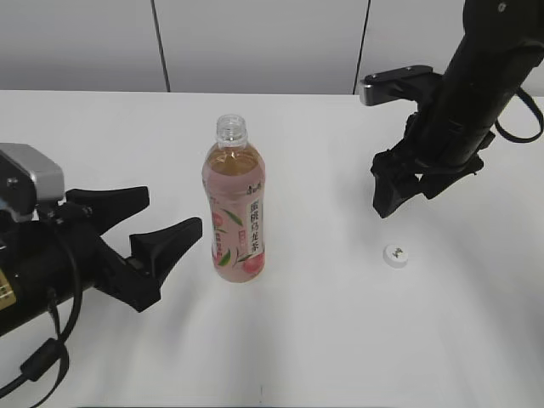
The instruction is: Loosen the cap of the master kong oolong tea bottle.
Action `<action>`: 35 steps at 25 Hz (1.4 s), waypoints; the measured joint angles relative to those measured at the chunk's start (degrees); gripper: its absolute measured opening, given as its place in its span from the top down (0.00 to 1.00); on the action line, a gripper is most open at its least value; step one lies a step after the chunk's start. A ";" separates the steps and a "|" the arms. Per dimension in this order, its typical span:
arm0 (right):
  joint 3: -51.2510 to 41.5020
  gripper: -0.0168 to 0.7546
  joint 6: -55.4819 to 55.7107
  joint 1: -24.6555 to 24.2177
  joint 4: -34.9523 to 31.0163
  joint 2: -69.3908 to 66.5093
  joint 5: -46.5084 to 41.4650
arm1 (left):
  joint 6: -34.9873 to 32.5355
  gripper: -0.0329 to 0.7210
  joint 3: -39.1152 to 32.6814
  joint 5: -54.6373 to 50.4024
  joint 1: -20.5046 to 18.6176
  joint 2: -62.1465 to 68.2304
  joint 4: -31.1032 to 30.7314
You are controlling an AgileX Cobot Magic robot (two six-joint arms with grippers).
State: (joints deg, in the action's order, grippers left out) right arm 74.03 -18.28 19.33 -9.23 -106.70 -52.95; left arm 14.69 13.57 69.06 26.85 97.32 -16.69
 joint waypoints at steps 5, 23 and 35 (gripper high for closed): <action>-0.05 0.21 2.20 0.00 -1.10 5.99 -5.27 | 4.95 0.22 -1.35 -0.11 0.00 -7.66 -1.20; -16.48 0.21 7.83 0.00 -1.41 31.32 -11.27 | 13.43 0.24 11.55 -80.92 0.00 -59.51 -0.82; -21.81 0.21 12.24 0.00 3.29 49.66 -16.03 | -10.15 0.24 18.89 -117.03 0.00 -70.88 20.72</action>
State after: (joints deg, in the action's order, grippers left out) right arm 52.22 -6.04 19.33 -5.93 -57.04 -68.97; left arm 4.54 32.46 -47.97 26.85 26.43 4.03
